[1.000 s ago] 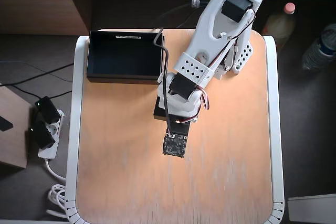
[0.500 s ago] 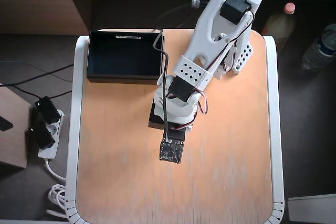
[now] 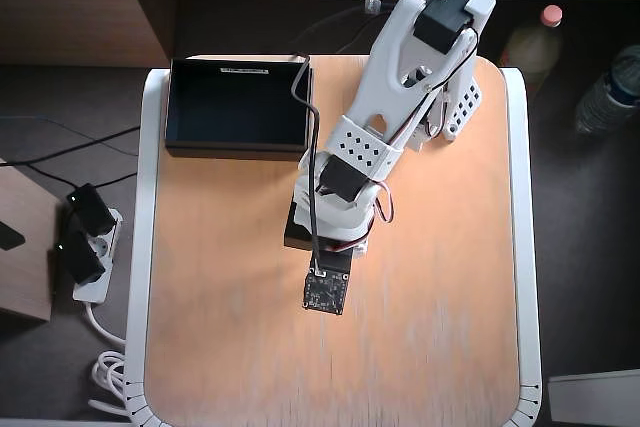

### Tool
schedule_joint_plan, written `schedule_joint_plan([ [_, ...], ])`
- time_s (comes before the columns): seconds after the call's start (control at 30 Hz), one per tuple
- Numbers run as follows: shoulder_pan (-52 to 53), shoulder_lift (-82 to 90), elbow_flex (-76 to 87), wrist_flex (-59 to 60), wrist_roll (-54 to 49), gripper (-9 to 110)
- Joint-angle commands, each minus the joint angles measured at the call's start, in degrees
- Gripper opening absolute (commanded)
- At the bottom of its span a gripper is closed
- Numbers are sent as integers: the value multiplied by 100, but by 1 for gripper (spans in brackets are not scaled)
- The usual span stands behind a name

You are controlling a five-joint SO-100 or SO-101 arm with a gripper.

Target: Grasp a lego block and put it in the bin.

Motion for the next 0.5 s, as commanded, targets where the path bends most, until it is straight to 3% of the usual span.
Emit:
schedule_joint_plan([
  [0.0,44,-53,-35,-229,-44,19],
  [0.47,9,-510,-26,-387,-114,19],
])
